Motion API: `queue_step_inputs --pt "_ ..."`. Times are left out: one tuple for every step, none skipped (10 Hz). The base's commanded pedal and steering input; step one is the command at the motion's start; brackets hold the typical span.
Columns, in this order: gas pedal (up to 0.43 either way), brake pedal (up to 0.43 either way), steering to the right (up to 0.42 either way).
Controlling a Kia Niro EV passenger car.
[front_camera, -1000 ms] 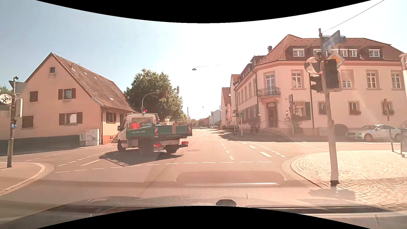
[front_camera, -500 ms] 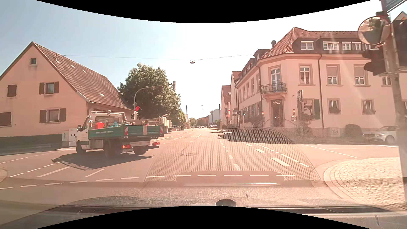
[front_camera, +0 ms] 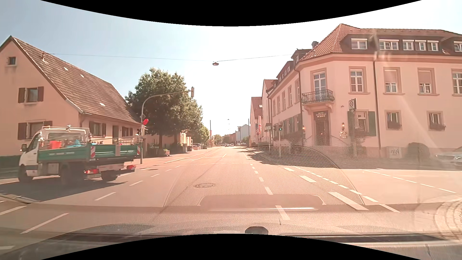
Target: Follow the waypoints while adhering to traffic rules and regulations
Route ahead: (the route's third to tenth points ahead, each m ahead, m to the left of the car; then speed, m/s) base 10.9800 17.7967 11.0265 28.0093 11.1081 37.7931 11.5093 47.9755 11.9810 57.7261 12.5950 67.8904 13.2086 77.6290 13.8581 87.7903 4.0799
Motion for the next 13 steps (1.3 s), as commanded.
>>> queue_step_inputs --pt "0.039 0.0 0.003" --pt "0.039 0.0 0.001" --pt "0.039 0.0 -0.005" --pt "0.039 0.0 -0.016" --pt "0.039 0.0 -0.042" --pt "0.039 0.0 -0.079" --pt "0.039 0.0 -0.114" --pt "0.039 0.0 -0.154" --pt "0.039 0.0 -0.196" --pt "0.039 0.0 -0.235" --pt "0.039 0.0 -0.274" --pt "0.039 0.0 -0.321" --pt "0.039 0.0 -0.365"
